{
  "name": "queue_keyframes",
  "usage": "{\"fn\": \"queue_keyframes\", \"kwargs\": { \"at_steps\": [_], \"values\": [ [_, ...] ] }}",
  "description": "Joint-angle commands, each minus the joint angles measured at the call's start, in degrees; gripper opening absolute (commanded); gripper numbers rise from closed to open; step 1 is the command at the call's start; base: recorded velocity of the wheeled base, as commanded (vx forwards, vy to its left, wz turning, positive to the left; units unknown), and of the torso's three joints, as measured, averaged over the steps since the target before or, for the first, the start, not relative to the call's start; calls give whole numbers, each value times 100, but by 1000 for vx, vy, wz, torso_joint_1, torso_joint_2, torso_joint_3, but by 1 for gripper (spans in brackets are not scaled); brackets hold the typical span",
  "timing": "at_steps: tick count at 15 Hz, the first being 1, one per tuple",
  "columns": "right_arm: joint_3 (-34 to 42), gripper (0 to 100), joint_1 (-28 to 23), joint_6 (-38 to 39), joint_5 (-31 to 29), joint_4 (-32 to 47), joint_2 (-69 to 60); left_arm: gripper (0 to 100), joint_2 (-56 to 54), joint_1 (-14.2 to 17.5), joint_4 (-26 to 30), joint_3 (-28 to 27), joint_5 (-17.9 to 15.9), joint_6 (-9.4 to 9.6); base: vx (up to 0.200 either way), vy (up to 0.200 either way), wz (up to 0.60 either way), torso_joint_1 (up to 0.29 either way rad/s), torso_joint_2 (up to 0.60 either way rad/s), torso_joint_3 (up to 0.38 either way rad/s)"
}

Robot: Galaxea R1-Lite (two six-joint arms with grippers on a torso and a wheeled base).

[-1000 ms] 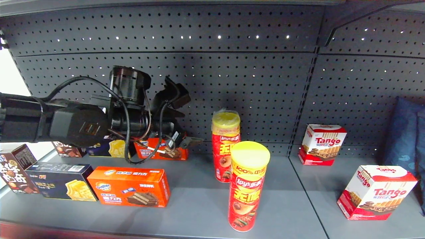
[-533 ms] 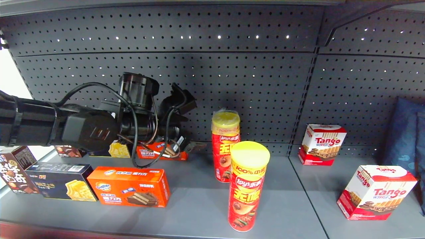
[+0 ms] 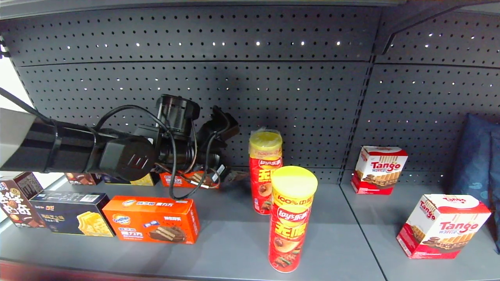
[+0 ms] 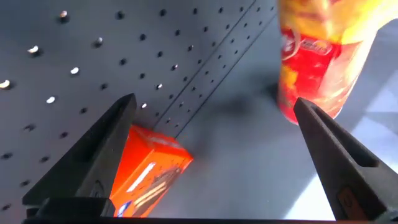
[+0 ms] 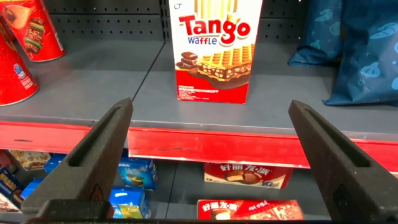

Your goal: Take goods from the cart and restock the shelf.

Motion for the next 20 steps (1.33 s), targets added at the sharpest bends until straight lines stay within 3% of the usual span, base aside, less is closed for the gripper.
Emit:
{"fn": "queue_keyframes", "kwargs": {
  "at_steps": [1, 9, 20],
  "values": [
    [0, 100, -1, -1, 1, -1, 8, 100, 72, -110, -9, 3, 3, -2, 0, 0, 0, 0, 0, 0],
    [0, 100, -1, -1, 1, -1, 8, 100, 502, -189, -17, -366, 3, -2, 0, 0, 0, 0, 0, 0],
    [0, 100, -1, -1, 1, -1, 8, 100, 502, -145, -17, -322, 3, 7, 0, 0, 0, 0, 0, 0]
  ]
}}
